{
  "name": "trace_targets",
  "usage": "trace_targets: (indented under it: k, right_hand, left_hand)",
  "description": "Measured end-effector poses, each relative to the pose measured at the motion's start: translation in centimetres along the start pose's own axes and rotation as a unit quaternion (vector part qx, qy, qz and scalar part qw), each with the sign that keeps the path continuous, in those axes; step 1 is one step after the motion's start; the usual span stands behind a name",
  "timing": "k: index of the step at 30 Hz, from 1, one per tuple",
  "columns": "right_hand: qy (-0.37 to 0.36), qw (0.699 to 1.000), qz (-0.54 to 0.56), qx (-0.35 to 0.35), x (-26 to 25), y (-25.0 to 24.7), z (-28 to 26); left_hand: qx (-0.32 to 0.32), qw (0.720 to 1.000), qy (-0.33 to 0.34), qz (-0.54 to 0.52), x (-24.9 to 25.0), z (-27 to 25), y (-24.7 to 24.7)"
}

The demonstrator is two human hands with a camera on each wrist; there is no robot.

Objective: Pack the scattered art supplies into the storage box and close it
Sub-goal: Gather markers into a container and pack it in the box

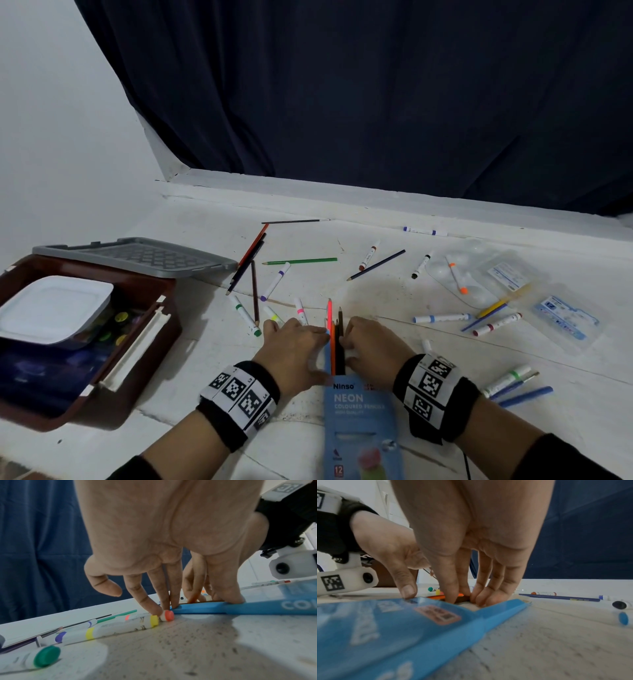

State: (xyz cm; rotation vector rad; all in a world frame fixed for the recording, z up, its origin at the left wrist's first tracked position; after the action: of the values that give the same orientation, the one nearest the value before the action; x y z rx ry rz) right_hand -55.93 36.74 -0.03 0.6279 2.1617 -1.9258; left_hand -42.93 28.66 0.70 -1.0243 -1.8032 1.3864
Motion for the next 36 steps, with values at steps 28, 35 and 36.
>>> trace_targets:
  k: [28, 35, 36]
  right_hand:
    - [0.034, 0.999, -0.032, 0.010, 8.0, -4.6, 8.2]
    - [0.012, 0.989, -0.145, 0.003, 9.0, -4.1, 9.9]
    - [0.010, 0.989, -0.148, 0.007, 9.0, -4.0, 9.9]
  left_hand:
    - [0.034, 0.985, -0.154, -0.069, -7.4, 11.8, -5.1]
    - [-0.011, 0.987, -0.141, 0.072, -7.7, 14.7, -4.3]
    - [0.006, 0.989, -0.127, 0.080, -7.6, 14.9, -4.0]
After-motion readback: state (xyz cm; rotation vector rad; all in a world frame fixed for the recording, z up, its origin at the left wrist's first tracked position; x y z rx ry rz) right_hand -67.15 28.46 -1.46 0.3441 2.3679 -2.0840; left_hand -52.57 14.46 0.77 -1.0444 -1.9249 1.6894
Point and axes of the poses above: each hand's wrist, its own z-axis towards the middle knuckle, its own y-axis out of the palm, x = y × z, the point moved 3 cm from there along z, towards the middle knuckle, and after that the axes turned 4 degrees about z, right-handed, at the moved point
